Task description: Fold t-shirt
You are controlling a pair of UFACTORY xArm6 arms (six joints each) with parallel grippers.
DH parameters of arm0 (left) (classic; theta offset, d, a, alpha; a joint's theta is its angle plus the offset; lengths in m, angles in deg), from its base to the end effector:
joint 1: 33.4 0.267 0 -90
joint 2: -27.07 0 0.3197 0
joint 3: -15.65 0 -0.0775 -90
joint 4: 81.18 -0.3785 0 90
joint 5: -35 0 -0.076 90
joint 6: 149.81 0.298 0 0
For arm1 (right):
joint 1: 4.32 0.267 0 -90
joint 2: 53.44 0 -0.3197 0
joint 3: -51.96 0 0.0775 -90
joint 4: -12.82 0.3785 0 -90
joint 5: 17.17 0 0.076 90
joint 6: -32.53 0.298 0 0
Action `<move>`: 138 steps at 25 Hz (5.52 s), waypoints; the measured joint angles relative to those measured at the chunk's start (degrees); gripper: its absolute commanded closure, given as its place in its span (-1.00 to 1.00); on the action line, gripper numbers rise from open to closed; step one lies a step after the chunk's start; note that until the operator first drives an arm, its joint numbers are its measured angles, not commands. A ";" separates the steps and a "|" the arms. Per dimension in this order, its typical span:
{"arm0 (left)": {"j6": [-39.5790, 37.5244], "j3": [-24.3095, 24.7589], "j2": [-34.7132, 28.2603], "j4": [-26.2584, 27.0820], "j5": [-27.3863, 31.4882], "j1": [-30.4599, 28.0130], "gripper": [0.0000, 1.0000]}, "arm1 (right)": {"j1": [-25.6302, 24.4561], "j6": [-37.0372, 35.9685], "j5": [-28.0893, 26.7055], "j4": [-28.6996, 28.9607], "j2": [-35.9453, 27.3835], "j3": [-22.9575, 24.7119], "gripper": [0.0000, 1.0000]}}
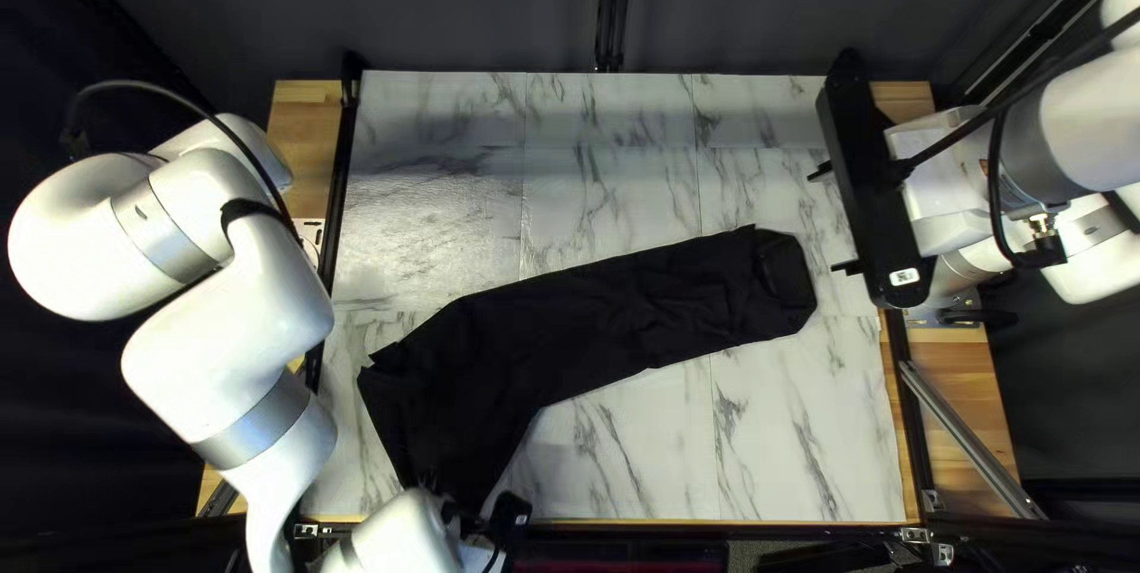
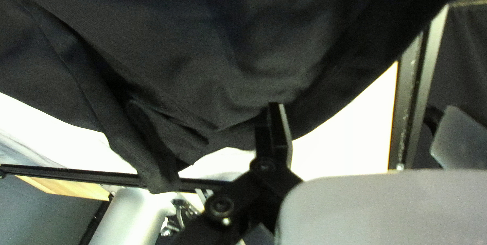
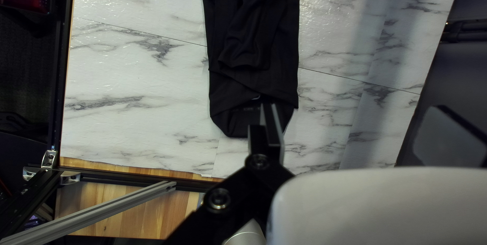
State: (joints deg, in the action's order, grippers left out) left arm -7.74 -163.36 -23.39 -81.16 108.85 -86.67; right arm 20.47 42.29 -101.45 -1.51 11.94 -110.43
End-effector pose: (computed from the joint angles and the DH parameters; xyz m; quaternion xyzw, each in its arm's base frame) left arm 0.2916 -0.3910 0.0237 -0.9687 0.1304 0.1478 0.1508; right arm 0.3675 0.0909 0.4157 0.9778 0.1276 0.1421 0.0864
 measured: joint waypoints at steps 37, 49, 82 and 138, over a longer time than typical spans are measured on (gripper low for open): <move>7.16 9.24 -7.39 -3.65 -9.39 1.23 -1.00 | 0.00 0.00 0.00 0.00 0.00 0.00 -1.00; 12.92 19.20 -24.12 -9.38 -1.52 8.08 -1.00 | 0.00 0.00 0.00 0.00 0.00 0.00 -1.00; 21.53 40.12 -45.90 -11.02 -10.81 19.24 -1.00 | 0.00 0.00 0.00 0.00 0.00 0.00 -1.00; 6.02 32.08 -38.61 -4.18 5.35 14.61 0.44 | 0.00 0.00 0.00 0.00 0.00 0.00 -1.00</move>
State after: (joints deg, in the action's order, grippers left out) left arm -1.73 -131.28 -62.00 -85.33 114.20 -72.06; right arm 20.47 42.29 -101.45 -1.51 11.94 -110.43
